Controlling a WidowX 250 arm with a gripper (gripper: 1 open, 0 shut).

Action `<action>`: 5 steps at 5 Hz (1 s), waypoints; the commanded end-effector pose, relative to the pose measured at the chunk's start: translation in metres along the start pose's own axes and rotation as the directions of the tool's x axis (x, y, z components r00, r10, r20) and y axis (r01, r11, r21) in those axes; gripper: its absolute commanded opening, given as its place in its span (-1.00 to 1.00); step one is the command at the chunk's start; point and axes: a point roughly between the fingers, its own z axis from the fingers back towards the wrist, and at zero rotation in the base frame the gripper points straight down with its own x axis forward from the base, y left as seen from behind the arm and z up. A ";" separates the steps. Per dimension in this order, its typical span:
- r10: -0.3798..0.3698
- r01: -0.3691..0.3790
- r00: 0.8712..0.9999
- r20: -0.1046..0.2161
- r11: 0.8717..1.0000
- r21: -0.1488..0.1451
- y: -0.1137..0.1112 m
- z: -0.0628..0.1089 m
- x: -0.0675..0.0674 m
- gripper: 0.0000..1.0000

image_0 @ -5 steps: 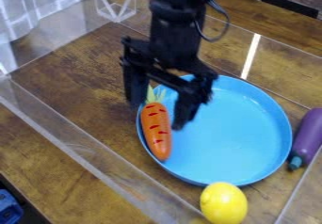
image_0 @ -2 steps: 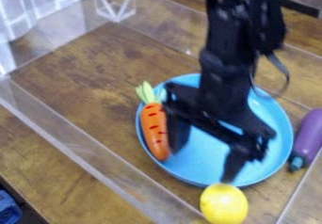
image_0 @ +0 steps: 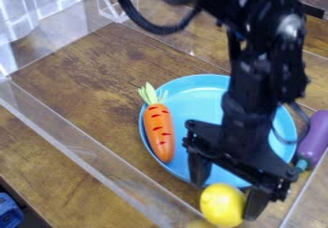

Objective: Remove the lemon from the blue tray and put it on the table

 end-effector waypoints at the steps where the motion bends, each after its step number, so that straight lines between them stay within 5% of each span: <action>1: -0.029 0.029 0.999 0.022 0.999 -0.012 -0.005 -0.001 0.000 1.00; 2: -0.048 0.049 0.999 0.018 0.999 -0.012 -0.006 -0.008 0.002 1.00; 3: -0.064 0.064 0.998 0.016 0.998 -0.012 -0.006 -0.011 0.006 -1.00; 5: -0.083 0.084 0.996 0.021 0.996 -0.017 -0.010 -0.013 0.011 -1.00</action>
